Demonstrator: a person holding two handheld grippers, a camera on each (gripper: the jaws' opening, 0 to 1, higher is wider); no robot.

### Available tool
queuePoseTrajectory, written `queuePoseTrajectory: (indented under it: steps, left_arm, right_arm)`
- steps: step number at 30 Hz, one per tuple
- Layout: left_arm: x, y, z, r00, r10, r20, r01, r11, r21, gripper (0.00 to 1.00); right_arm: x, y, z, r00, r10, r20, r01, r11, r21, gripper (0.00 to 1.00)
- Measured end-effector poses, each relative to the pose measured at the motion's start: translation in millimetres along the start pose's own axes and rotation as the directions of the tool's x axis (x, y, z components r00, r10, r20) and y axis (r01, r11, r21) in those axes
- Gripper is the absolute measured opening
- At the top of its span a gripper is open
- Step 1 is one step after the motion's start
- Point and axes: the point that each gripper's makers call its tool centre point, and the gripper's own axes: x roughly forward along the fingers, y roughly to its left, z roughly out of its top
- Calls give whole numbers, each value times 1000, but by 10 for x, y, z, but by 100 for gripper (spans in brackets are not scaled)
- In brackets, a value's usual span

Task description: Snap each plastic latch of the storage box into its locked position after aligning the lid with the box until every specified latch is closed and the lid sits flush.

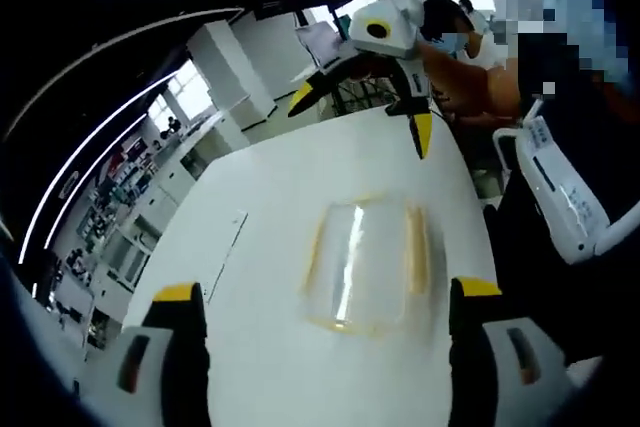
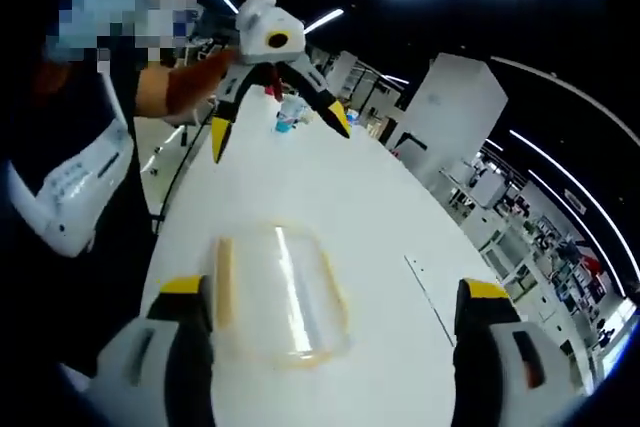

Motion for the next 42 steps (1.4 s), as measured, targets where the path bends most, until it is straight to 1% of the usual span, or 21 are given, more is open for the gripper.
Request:
queuePoseTrajectory:
  steps: [1,4,5,6,7,8,10,12,13,15,18,21,24,26,29,34,35,37,38,41,42]
  left_arm:
    - [10,13,44,1000,-9,-3,9,1000,2,100]
    - [14,26,81,998,-58,-35,57,998,-21,99]
    - [10,13,53,994,-88,-71,85,996,-32,96]
    - [6,-10,-2,983,-131,-127,128,991,-31,96]
    - [17,14,-17,976,-144,-166,141,990,-27,96]
    - [12,73,1,973,-144,-182,145,989,-7,96]
    - [27,148,59,970,-146,-193,145,989,-17,98]
    - [25,213,119,965,-157,-209,157,988,-18,97]
    - [23,232,132,960,-167,-223,167,986,-20,98]
    - [19,254,134,950,-181,-255,184,983,-11,97]
    - [70,306,172,944,-176,-279,185,983,7,98]
    - [133,277,156,922,-220,-320,232,973,-2,98]
    - [175,310,139,907,-233,-351,250,968,3,99]
    - [192,308,160,895,-255,-366,270,963,-9,100]
    - [179,282,281,878,-304,-371,317,948,-28,100]
    - [198,324,321,877,-297,-378,310,950,-26,100]
    - [222,393,323,879,-269,-394,292,956,0,100]
    - [261,397,331,877,-273,-394,298,955,1,100]
    - [295,367,332,873,-291,-392,311,950,-13,100]
    - [357,320,295,867,-290,-406,321,947,7,100]
    - [373,282,280,859,-302,-412,332,943,2,100]
  right_arm:
    - [-50,-59,94,1000,9,-6,-9,1000,-19,100]
    - [-85,-138,157,998,30,-49,-32,998,-45,100]
    - [-82,-134,138,994,60,-95,-66,996,-58,100]
    - [-77,-134,124,989,78,-129,-86,994,-62,100]
    - [-54,-138,125,984,90,-151,-101,993,-68,100]
    - [-32,-140,138,981,104,-166,-116,991,-66,100]
    - [-13,-135,128,971,131,-198,-145,988,-57,100]
    - [58,-179,148,965,139,-224,-156,986,-61,100]
    - [76,-192,133,958,147,-247,-168,984,-65,100]
    - [98,-183,91,938,190,-291,-209,977,-34,100]
    - [174,-196,32,913,216,-346,-238,971,-23,100]
    - [231,-190,41,897,245,-368,-269,963,-15,100]
    - [240,-139,72,877,296,-379,-315,949,12,100]
    - [243,-146,106,867,306,-394,-333,943,-2,100]
    - [226,-170,199,842,345,-415,-364,931,36,100]
    - [234,-207,214,837,340,-430,-360,932,36,100]
    - [242,-215,207,832,340,-438,-362,932,37,100]
    - [274,-196,179,822,350,-449,-370,928,44,100]
    - [290,-183,159,820,349,-454,-372,927,41,100]
    - [327,-131,115,815,357,-456,-383,923,39,100]
    - [333,-114,94,813,358,-459,-385,922,36,100]
